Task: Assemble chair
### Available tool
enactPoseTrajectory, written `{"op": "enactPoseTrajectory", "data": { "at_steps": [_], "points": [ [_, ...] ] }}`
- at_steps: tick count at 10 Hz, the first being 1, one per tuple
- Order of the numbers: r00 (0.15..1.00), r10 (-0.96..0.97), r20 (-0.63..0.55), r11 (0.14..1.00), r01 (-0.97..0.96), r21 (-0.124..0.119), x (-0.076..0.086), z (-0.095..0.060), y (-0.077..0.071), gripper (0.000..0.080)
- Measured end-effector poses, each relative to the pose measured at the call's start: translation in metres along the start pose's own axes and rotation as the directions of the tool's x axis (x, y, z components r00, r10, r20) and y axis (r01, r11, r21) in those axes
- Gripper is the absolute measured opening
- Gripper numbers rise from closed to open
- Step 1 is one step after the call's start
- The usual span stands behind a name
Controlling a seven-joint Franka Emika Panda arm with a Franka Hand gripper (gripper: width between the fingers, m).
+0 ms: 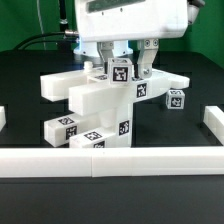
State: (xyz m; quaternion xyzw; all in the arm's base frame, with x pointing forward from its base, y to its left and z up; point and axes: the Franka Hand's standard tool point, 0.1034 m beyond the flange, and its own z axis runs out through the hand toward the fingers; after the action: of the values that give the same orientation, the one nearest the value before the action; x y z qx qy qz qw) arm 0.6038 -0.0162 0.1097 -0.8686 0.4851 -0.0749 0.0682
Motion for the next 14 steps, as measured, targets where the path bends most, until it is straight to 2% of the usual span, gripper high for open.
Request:
{"op": "enactPoseTrajectory", "data": {
  "at_steps": [3,5,7,9,10,12,14],
  "points": [
    [0.98,-0.199,0.0,0.98,0.199,-0.001,0.0003,0.0,0.0002,0.0649],
    [0.89,-0.455,0.004,0.89,0.455,-0.031,0.0043,-0.0018,0.0016,0.0649],
    [0.768,-0.64,0.025,0.767,0.64,-0.038,0.0071,-0.0053,0.0003,0.0649],
    [0.688,-0.725,0.03,0.687,0.725,-0.037,0.0076,-0.0045,0.0013,0.0649],
    [0.7,-0.713,0.05,0.699,0.714,-0.034,0.0056,-0.0041,0.0027,0.0649],
    [0.672,-0.739,0.05,0.671,0.741,-0.032,0.0058,-0.0042,0.0026,0.0649],
    [0.667,-0.724,0.177,0.676,0.737,-0.011,-0.0023,-0.0057,0.0069,0.0649]
  ]
}}
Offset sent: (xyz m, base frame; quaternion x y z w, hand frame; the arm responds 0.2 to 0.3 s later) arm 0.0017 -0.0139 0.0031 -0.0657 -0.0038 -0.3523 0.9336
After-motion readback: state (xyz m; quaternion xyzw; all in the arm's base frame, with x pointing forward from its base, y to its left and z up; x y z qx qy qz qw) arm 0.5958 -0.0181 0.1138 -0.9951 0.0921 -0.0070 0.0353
